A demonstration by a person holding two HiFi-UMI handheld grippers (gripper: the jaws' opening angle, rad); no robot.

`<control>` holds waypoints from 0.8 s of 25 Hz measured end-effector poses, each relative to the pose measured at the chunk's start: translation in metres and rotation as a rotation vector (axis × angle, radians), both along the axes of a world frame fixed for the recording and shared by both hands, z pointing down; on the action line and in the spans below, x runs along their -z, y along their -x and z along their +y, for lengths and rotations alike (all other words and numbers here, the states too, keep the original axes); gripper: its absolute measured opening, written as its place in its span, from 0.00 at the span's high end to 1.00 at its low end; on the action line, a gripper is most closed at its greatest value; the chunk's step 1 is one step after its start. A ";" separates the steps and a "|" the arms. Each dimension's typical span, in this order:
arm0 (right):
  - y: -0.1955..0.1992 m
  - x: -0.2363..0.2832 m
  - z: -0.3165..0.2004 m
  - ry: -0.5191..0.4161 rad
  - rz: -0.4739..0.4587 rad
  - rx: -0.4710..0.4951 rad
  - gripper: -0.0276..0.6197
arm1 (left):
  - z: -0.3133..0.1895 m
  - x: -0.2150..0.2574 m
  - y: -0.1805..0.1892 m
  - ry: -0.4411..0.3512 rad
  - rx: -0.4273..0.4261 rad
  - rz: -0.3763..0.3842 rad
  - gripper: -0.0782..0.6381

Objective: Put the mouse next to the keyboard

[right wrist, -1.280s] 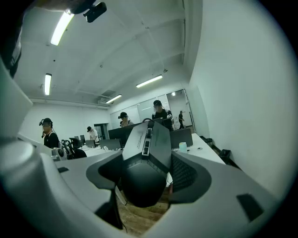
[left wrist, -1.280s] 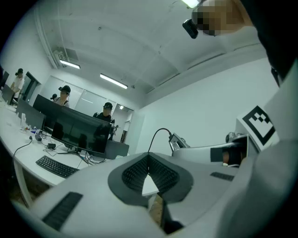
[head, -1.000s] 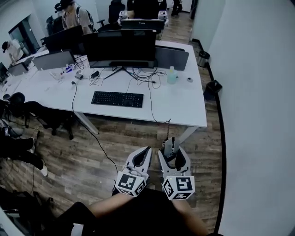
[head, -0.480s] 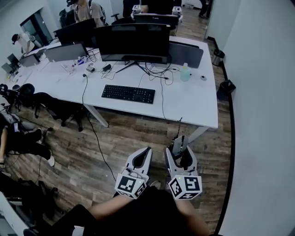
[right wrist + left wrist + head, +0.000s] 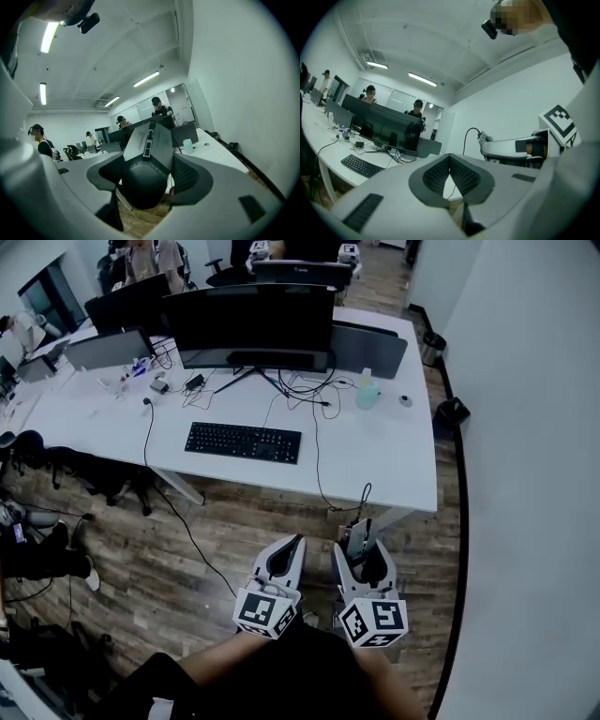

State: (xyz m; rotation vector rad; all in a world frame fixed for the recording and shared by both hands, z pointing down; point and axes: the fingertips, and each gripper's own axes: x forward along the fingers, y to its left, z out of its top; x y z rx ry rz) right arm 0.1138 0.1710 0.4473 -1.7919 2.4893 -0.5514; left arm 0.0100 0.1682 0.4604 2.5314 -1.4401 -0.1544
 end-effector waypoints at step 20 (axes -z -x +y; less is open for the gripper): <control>0.005 -0.024 -0.191 0.111 0.043 -0.114 0.47 | -0.207 0.000 0.009 0.007 -0.077 0.007 0.89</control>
